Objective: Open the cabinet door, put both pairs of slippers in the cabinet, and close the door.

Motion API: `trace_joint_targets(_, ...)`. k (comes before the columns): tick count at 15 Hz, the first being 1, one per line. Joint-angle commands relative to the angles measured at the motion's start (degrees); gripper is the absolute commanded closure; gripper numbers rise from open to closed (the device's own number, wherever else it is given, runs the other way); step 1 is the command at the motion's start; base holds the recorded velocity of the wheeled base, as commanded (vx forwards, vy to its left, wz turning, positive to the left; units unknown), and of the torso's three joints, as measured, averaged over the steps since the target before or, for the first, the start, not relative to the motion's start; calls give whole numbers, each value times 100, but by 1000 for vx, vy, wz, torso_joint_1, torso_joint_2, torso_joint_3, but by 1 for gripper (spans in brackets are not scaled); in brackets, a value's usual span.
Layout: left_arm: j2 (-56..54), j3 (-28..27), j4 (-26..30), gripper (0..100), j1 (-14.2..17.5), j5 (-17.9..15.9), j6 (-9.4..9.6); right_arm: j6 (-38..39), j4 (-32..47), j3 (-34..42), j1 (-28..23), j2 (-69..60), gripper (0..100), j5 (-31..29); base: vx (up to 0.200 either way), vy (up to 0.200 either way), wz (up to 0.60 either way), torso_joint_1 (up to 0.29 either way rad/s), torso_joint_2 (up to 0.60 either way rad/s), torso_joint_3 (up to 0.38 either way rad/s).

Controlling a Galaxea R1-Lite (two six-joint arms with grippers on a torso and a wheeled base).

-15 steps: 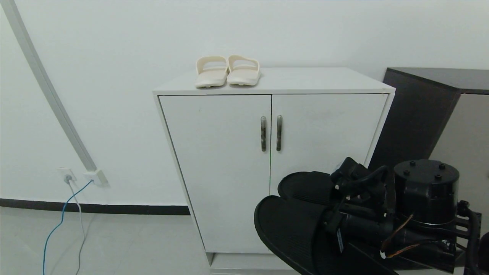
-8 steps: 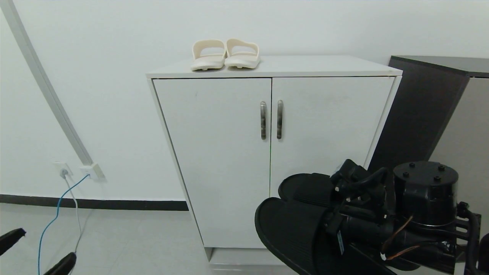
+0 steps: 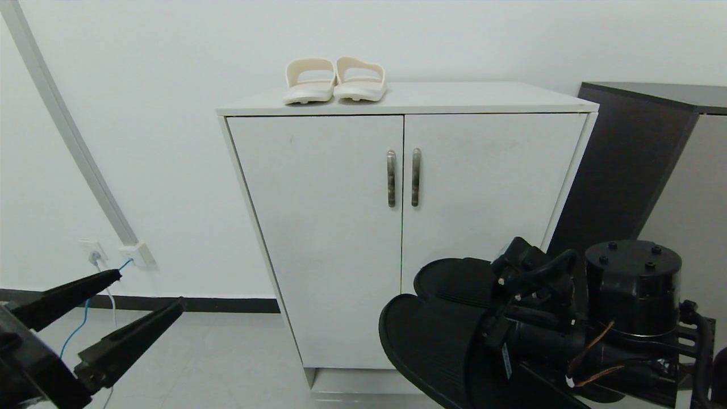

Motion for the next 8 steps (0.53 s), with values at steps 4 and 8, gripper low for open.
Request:
trace_joint_targets(4,1102,-833,-80,0,-980,18,-200,-1,-12,60,0,7,100,34,0,0,0,0,0,0)
trace_joint_targets(8,1752,-1448,-247,0,-1543,18,-534,8,-3,96,0,43,100,43,0,0,0,-5,16,15)
